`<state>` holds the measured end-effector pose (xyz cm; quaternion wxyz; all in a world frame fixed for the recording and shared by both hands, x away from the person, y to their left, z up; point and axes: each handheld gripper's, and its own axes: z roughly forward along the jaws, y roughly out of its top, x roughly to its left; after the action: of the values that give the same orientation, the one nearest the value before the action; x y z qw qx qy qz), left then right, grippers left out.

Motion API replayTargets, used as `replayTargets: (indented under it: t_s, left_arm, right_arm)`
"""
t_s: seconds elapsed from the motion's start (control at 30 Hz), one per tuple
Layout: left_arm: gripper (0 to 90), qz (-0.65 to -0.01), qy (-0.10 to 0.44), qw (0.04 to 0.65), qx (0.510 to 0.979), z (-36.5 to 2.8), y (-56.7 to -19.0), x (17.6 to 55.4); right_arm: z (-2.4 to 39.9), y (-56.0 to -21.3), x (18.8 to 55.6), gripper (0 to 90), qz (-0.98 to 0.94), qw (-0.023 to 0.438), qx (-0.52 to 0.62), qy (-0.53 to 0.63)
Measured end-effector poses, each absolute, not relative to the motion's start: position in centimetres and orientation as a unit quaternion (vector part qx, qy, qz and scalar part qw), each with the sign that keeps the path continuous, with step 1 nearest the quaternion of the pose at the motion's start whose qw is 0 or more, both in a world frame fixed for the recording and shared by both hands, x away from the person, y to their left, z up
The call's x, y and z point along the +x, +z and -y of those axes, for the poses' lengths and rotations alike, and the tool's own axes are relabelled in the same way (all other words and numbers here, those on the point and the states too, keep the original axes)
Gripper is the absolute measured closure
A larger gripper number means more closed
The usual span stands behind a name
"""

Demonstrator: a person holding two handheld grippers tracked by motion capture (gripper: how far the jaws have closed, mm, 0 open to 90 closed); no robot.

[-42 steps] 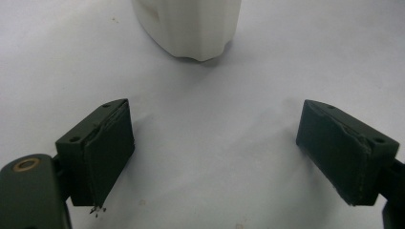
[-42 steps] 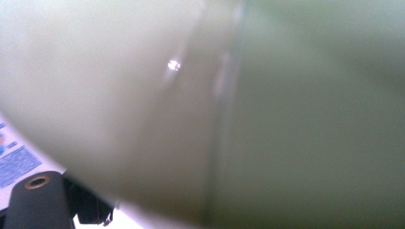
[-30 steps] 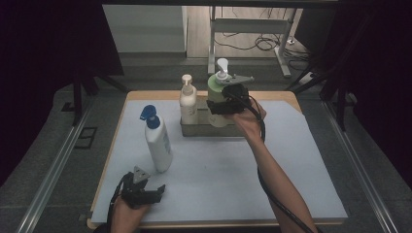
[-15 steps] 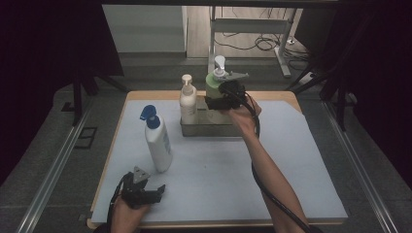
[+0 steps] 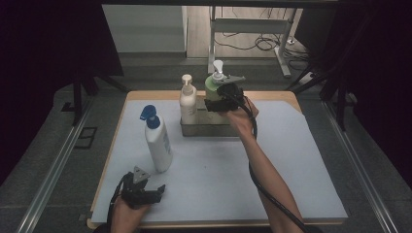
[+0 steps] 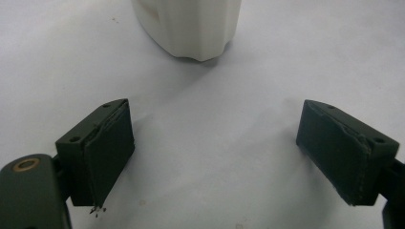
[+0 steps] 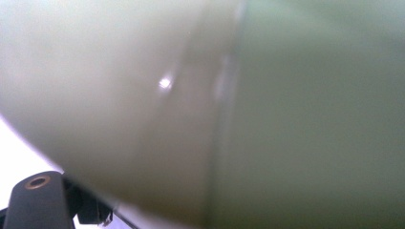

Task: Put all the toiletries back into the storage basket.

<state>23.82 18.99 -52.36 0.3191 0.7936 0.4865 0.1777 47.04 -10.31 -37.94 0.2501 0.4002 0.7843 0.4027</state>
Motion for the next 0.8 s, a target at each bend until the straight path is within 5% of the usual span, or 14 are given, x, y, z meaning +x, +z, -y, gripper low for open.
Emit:
replayTargets:
  t_s: [0.8]
  left_arm:
    - [12.3, -0.486, 0.177, 0.319, 0.794, -19.0, -52.4, 23.8]
  right_arm:
    - [11.1, -41.1, 47.2, 11.9, -0.788, 0.234, 0.413, 0.392]
